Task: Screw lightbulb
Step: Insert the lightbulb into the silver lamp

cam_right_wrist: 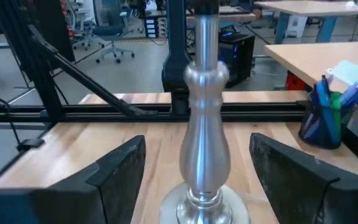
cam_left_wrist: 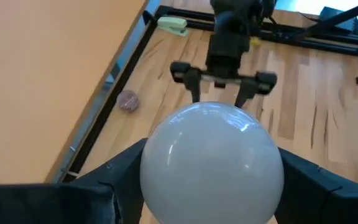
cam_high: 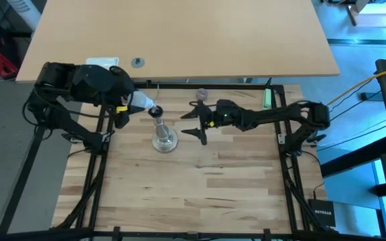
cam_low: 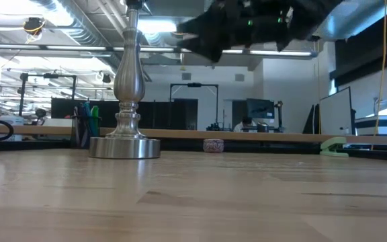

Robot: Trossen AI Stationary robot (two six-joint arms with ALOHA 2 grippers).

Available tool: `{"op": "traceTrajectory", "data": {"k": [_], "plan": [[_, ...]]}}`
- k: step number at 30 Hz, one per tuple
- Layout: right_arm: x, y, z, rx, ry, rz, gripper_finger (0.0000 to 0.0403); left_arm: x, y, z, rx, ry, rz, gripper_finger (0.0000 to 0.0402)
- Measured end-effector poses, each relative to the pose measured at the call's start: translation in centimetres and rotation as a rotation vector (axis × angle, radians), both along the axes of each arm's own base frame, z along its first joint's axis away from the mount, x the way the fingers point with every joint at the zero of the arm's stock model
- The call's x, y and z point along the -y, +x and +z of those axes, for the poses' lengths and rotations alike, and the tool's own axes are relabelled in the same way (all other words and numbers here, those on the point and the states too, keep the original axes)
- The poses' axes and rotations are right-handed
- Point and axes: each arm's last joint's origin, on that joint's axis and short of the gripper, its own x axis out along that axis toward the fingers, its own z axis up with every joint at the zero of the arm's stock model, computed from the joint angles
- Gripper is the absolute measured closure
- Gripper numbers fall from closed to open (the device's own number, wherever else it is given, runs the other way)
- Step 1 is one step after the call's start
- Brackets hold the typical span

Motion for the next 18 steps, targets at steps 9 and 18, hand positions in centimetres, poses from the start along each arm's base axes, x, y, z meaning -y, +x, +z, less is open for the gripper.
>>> {"op": "traceTrajectory", "data": {"k": [9,18], "plan": [[-4.1,-3.4,5.9,0.045,0.013,0.134,0.0120,3.0,2.0,-1.7,-0.037,-0.062,-0.187,0.0153],[-9.6,-4.5,8.3,0.221,-0.017,0.138,0.0238,6.5,7.3,-5.2,-0.016,-0.079,-0.207,0.0153]]}}
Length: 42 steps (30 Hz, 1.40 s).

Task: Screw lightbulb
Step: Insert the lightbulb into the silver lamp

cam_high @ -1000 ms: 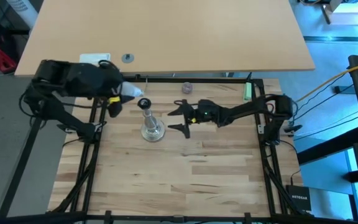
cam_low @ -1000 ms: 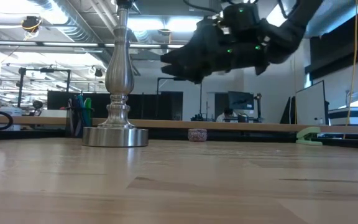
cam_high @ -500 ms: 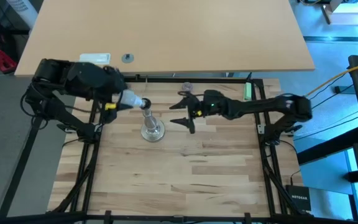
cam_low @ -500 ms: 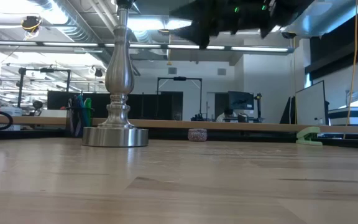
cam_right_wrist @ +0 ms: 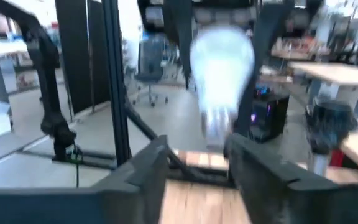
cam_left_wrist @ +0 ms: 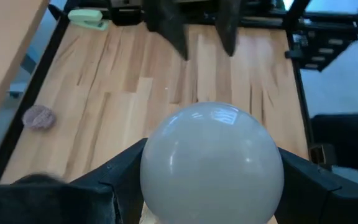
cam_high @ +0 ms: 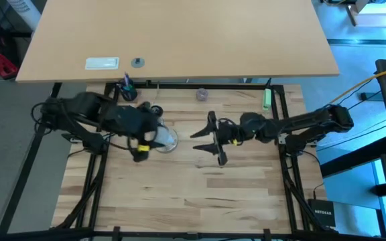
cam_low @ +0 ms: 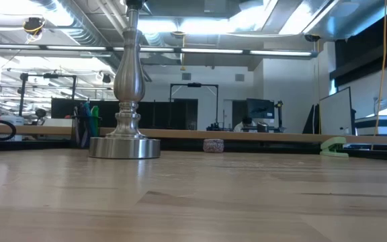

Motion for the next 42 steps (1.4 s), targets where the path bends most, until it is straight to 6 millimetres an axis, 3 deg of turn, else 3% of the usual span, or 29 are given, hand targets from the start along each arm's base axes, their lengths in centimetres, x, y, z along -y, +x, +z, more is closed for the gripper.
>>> {"op": "traceTrajectory", "data": {"k": [7,9,15,20,25,35,42], "plan": [[-1.3,-0.2,0.2,0.028,0.007,-0.005,0.0380,1.7,3.5,-1.7,0.009,-0.004,-0.018,0.0153],[-1.4,-0.2,0.2,0.021,0.006,-0.007,0.0395,1.8,3.9,-1.8,0.018,0.003,-0.024,0.0153],[-1.7,-0.2,-0.3,-0.022,0.001,0.003,0.0380,1.8,4.0,-1.4,0.062,0.001,-0.031,0.0153],[-2.1,0.8,-1.2,-0.019,0.001,0.007,0.0398,1.8,4.0,-1.2,0.074,0.027,-0.066,0.0153],[-2.2,1.9,-2.5,-0.030,0.005,-0.007,0.0390,1.6,4.1,-1.2,0.081,0.048,-0.086,0.0152],[-2.2,2.5,-3.0,0.004,0.012,-0.027,0.0399,1.7,5.7,-1.3,0.136,0.083,-0.074,0.0152],[-2.2,2.2,-3.1,-0.055,-0.001,-0.027,0.0377,1.9,6.4,-2.0,0.114,0.083,-0.058,0.0152]]}}
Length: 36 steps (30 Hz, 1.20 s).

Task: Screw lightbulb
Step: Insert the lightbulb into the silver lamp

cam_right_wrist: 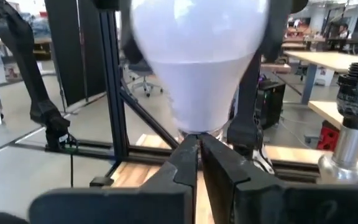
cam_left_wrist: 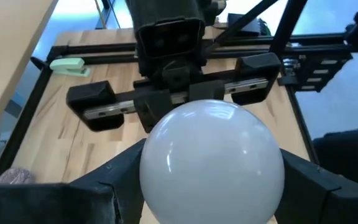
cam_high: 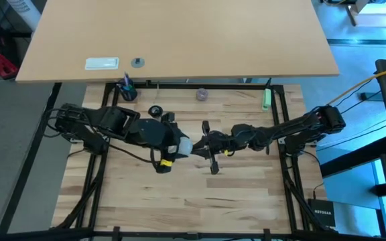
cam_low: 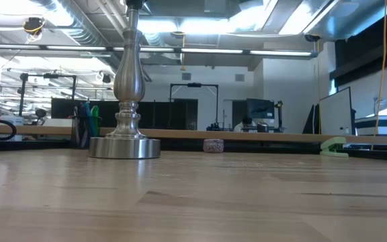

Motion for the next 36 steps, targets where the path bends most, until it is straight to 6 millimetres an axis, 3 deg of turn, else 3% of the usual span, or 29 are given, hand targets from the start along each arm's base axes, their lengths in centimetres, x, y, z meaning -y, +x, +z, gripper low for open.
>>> {"op": "traceTrajectory", "data": {"k": [11,17,26,32,36], "plan": [[1.4,-4.7,1.9,-0.247,-0.029,-0.148,0.0303,-0.5,-1.5,-0.2,-0.086,0.029,0.094,0.0152],[2.0,-4.5,1.2,-0.298,-0.040,-0.305,0.0240,-2.1,-4.7,3.4,0.072,0.080,0.251,0.0152],[5.3,1.5,-5.5,-0.395,-0.067,-0.379,0.0153,-5.2,-10.3,6.4,0.234,0.072,0.544,0.0152],[8.4,5.3,-11.1,-0.327,-0.034,-0.253,0.0119,-6.6,-11.8,6.0,0.171,0.090,0.622,0.0152],[9.2,7.1,-15.0,-0.234,-0.033,-0.216,0.0114,-7.1,-12.3,5.8,0.140,0.102,0.649,0.0152]]}}
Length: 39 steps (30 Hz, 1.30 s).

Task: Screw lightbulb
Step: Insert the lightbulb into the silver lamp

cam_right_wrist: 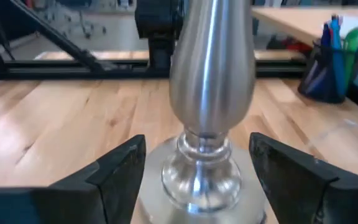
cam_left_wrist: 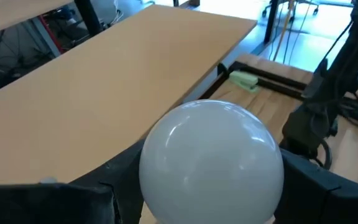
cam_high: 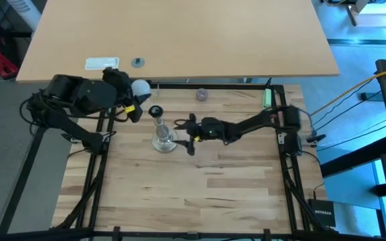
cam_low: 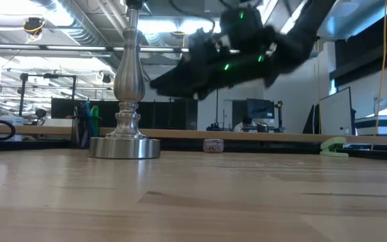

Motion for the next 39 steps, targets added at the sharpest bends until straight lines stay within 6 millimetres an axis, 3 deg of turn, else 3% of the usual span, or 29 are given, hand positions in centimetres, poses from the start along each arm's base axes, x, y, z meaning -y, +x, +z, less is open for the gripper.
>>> {"op": "traceTrajectory", "data": {"k": [6,10,16,24,26,30,36,39], "plan": [[0.6,2.9,-2.9,0.041,0.014,-0.072,0.0114,-0.1,0.2,-0.2,-0.037,0.022,-0.008,0.0152],[0.8,5.0,-3.5,0.057,0.031,-0.076,0.0113,-0.1,0.1,-0.2,-0.043,0.032,-0.007,0.0152],[0.8,6.5,-3.4,0.049,0.035,-0.066,0.0120,-0.1,0.1,-0.3,-0.050,0.027,-0.001,0.0152],[1.1,6.6,-3.5,0.045,0.020,-0.121,0.0240,-0.1,0.1,-0.4,-0.049,0.023,0.002,0.0152],[1.1,6.6,-3.5,0.035,0.002,-0.117,0.0241,-0.1,0.1,-0.4,-0.050,0.023,0.002,0.0152],[0.9,6.3,-2.2,-0.001,-0.027,-0.086,0.0241,-0.1,0.2,-0.4,-0.045,0.022,0.002,0.0152],[0.8,5.2,2.2,-0.061,-0.062,-0.064,0.0241,0.0,0.6,-0.2,0.012,-0.019,-0.002,0.0152],[0.8,5.1,2.8,-0.052,-0.021,-0.069,0.0241,0.1,0.8,0.0,0.048,-0.048,-0.018,0.0152]]}}
